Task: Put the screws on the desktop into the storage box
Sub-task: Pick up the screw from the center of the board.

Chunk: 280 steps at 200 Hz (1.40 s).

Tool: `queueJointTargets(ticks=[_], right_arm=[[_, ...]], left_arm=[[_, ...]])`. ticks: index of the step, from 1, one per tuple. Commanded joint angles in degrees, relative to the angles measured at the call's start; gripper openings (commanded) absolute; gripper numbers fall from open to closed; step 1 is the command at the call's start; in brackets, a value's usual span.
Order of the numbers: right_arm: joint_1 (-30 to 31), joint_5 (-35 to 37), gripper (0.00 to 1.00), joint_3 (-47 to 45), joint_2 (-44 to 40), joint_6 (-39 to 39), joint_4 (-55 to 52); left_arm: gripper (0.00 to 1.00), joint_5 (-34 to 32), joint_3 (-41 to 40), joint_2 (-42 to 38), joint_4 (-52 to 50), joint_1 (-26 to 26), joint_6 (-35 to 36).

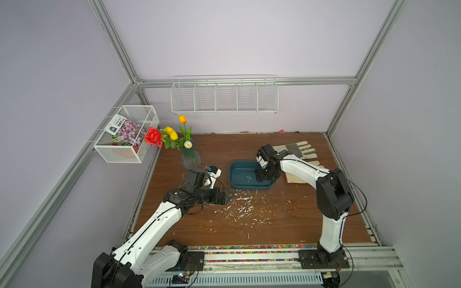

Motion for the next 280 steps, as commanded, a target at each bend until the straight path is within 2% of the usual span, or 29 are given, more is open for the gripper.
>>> queueJointTargets(ticks=[1,18,46,112,158,190,213,226,234,244,248,254,265,280], right_arm=[[-0.24,-1.14,0.86,-3.13,-5.23,-0.95,2.77],[-0.18,-1.12,0.93,-5.55,-8.30,-0.53,3.48],[0.26,-1.43,0.99,-10.90,-13.86,0.96,4.92],[3.82,-5.86,0.99,-25.51,-29.84,5.08,10.47],[7.69,-3.17,0.99,-29.33,-36.71,6.55,9.78],[8.00,-3.88,0.99,-31.76,-39.94,7.66,10.95],[8.00,-3.63,0.99,-32.82,-41.53,7.54,10.77],[7.94,-3.41,0.99,-33.35,-41.80,7.32,10.76],[8.01,-3.28,0.98,-33.58,-41.98,7.23,10.61],[8.02,-3.20,0.98,-33.89,-42.08,7.23,10.65],[8.02,-3.26,0.98,-34.00,-42.17,7.21,10.71],[7.99,-3.27,0.99,-34.09,-42.29,7.22,10.86],[8.00,-3.27,0.98,-34.11,-42.43,7.16,10.92],[8.01,-3.19,0.98,-34.11,-42.46,6.95,11.18]], left_arm=[[1.00,-1.84,0.53,0.76,-1.21,0.28,0.41],[1.00,-2.36,0.57,0.68,-1.28,0.28,0.37],[1.00,-3.96,0.82,0.98,-1.37,0.26,0.03],[1.00,-7.01,3.14,6.26,-1.43,-0.20,-2.80],[1.00,-10.63,5.81,10.61,-3.78,-0.60,-5.47],[1.00,-14.56,9.18,15.48,-8.57,-1.47,-5.10],[0.91,-15.68,11.17,19.34,-9.95,-2.88,-4.71],[0.80,-15.82,11.89,21.15,-9.42,-3.56,-4.70],[0.70,-15.89,12.26,22.24,-9.11,-3.84,-4.86],[0.45,-16.35,12.82,23.62,-8.94,-4.26,-4.92],[0.40,-16.57,13.08,24.12,-8.88,-4.43,-4.89],[0.39,-16.77,13.44,24.85,-8.78,-4.67,-4.83],[0.44,-17.16,14.07,26.31,-8.64,-5.03,-4.85],[0.42,-17.49,14.71,27.92,-8.15,-5.42,-5.02]])
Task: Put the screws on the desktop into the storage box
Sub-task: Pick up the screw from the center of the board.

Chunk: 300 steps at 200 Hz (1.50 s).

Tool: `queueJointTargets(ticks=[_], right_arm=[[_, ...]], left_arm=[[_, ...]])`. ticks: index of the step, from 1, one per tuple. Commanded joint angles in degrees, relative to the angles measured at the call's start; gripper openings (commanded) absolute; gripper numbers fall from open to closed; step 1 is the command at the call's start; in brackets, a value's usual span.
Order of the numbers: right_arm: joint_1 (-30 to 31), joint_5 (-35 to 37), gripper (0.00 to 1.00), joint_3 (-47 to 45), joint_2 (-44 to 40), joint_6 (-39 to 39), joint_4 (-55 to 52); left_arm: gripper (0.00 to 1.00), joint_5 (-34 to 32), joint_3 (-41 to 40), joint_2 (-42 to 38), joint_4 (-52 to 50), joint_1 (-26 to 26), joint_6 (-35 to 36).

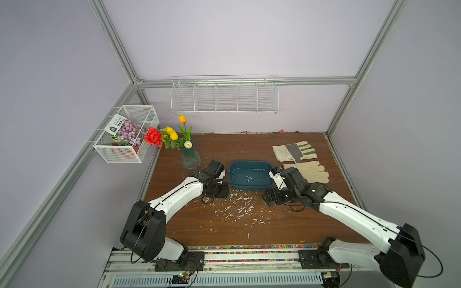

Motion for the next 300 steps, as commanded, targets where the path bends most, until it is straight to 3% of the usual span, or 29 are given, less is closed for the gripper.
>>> queueJointTargets(ticks=[1,17,300], right_arm=[[0.23,0.66,0.98,-0.85,-1.09,0.31,1.14],[0.24,0.89,0.98,-0.76,-0.99,0.14,1.22],[0.18,2.77,0.98,-0.92,-0.59,0.32,1.19]], left_arm=[[0.42,-1.64,2.13,2.24,0.05,-0.79,-0.07],[0.33,-1.72,2.54,3.83,0.62,-1.10,-0.23],[0.30,-4.40,3.23,13.71,8.08,-2.60,-0.48]])
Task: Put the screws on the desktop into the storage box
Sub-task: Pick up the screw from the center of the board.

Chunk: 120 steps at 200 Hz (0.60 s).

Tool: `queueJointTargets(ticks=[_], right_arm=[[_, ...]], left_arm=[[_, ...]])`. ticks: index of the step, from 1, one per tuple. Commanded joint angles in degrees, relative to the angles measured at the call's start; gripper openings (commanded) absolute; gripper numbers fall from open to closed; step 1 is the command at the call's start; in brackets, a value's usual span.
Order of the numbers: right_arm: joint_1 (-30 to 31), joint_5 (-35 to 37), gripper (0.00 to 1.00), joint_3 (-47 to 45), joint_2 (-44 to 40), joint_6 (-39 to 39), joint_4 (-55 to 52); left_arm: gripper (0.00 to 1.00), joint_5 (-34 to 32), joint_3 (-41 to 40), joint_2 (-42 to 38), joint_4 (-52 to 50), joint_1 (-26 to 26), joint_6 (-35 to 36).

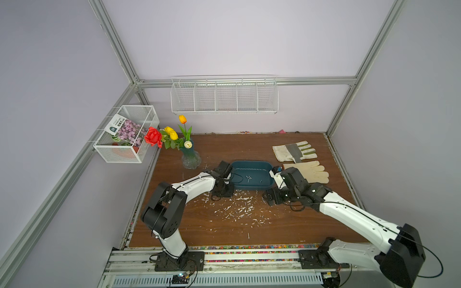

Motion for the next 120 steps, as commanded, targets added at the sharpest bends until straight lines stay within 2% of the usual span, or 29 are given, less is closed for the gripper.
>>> queueJointTargets(ticks=[1,120], right_arm=[[0.21,1.00,0.98,-0.86,-0.55,0.34,0.39],[0.21,1.18,0.98,-0.96,-0.36,0.25,0.26]], left_arm=[[0.30,-1.10,0.79,1.19,1.08,-0.41,-0.31],[0.27,-2.28,0.61,3.58,1.76,-0.95,-0.29]])
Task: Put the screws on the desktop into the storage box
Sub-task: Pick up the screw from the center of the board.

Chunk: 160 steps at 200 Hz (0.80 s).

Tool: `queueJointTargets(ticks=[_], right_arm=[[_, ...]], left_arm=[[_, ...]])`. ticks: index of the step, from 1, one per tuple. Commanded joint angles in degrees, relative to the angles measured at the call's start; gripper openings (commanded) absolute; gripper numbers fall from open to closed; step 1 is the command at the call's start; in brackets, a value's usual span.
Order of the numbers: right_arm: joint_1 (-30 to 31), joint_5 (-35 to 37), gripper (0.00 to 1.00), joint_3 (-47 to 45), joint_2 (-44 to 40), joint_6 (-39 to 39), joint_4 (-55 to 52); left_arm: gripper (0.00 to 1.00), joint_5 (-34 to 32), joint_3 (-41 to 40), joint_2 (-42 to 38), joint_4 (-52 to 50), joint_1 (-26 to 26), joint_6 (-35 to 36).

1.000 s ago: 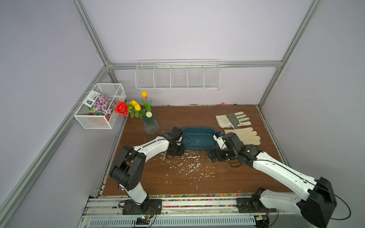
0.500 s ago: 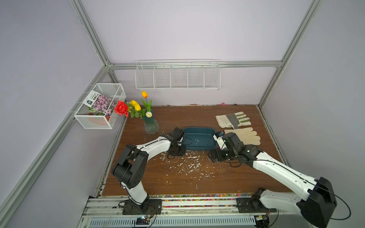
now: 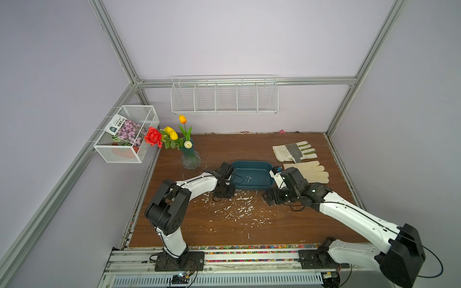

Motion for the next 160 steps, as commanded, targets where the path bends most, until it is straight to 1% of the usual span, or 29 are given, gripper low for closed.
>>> queueJointTargets(ticks=[1,50,72,129,160], right_arm=[[0.18,1.11,0.98,-0.96,-0.34,0.25,0.30],[0.16,1.29,0.98,-1.00,-0.22,0.25,0.33],[0.22,1.46,0.98,-1.00,-0.15,0.25,0.27],[0.18,1.59,0.98,-1.00,0.05,0.33,0.28],[0.23,1.81,0.98,-1.00,0.37,0.43,0.49]], left_arm=[[0.27,-0.83,0.61,0.84,0.57,-0.48,-0.22],[0.24,-0.75,0.71,1.55,0.83,-0.66,-0.17],[0.18,-0.59,0.77,1.75,0.79,-0.66,-0.26],[0.16,0.26,0.79,1.33,0.51,-0.75,-0.13],[0.16,0.62,0.48,-1.24,-0.67,-0.75,-0.26]])
